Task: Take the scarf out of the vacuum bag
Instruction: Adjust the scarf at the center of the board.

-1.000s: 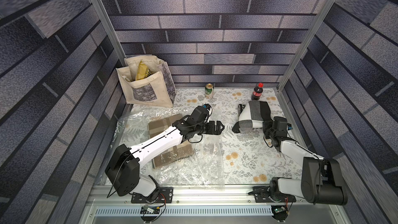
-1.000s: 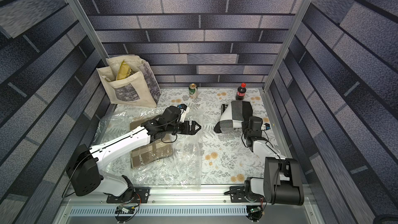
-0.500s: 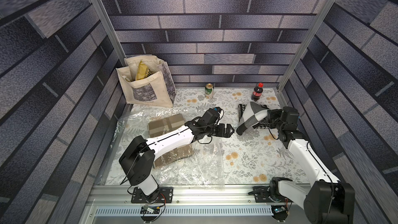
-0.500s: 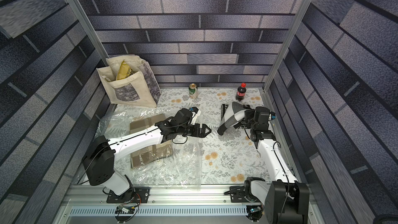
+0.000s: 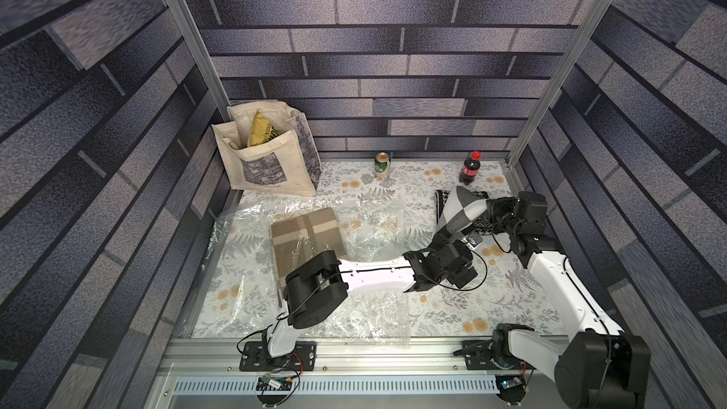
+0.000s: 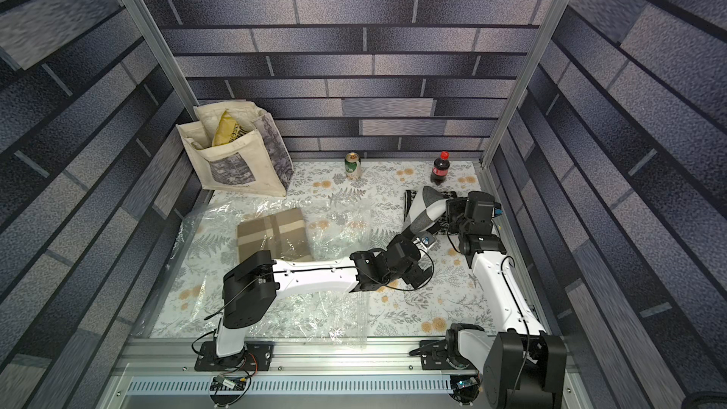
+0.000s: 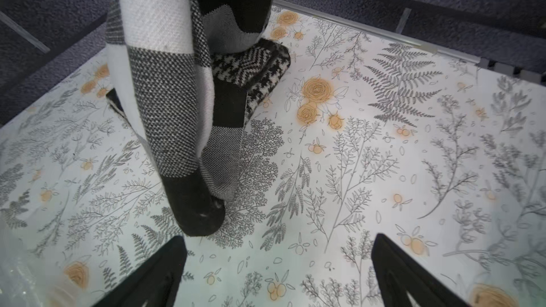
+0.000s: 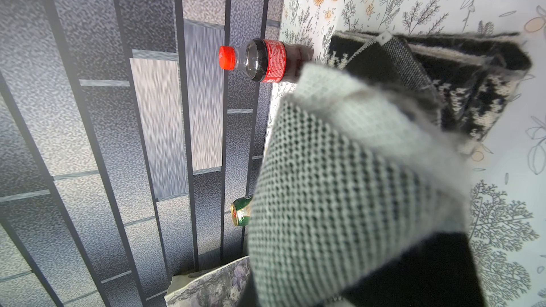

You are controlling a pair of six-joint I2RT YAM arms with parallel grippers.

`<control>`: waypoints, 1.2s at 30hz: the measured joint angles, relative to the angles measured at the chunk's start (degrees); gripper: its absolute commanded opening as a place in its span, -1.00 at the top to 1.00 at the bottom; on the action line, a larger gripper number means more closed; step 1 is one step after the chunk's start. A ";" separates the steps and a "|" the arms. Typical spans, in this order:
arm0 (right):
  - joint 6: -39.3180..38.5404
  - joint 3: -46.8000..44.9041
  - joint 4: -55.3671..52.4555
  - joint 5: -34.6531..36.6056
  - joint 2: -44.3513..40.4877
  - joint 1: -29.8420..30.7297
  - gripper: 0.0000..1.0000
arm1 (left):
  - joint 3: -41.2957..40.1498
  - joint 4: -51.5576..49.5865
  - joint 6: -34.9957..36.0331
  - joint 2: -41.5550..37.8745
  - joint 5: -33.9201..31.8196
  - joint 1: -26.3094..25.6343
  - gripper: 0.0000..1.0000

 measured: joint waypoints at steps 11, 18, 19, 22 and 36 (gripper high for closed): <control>3.04 0.15 -0.17 -5.62 -1.14 -3.34 1.00 | 13.46 -0.57 7.74 13.05 -7.28 3.93 -0.80; 3.67 0.17 -0.70 -8.39 -2.62 -6.19 1.00 | 22.71 -8.70 6.95 16.17 -3.89 4.98 1.00; 3.72 0.17 -0.66 -8.79 -2.64 -6.40 1.00 | 23.17 -9.38 6.86 16.17 -3.76 5.16 1.00; 3.82 0.17 -0.61 -9.88 -2.62 -6.62 1.00 | 23.28 -11.06 6.60 16.15 -3.82 5.99 1.00; 4.39 1.46 17.99 -14.40 -1.62 -6.62 1.00 | 34.69 -20.76 10.19 9.27 -5.33 13.84 1.00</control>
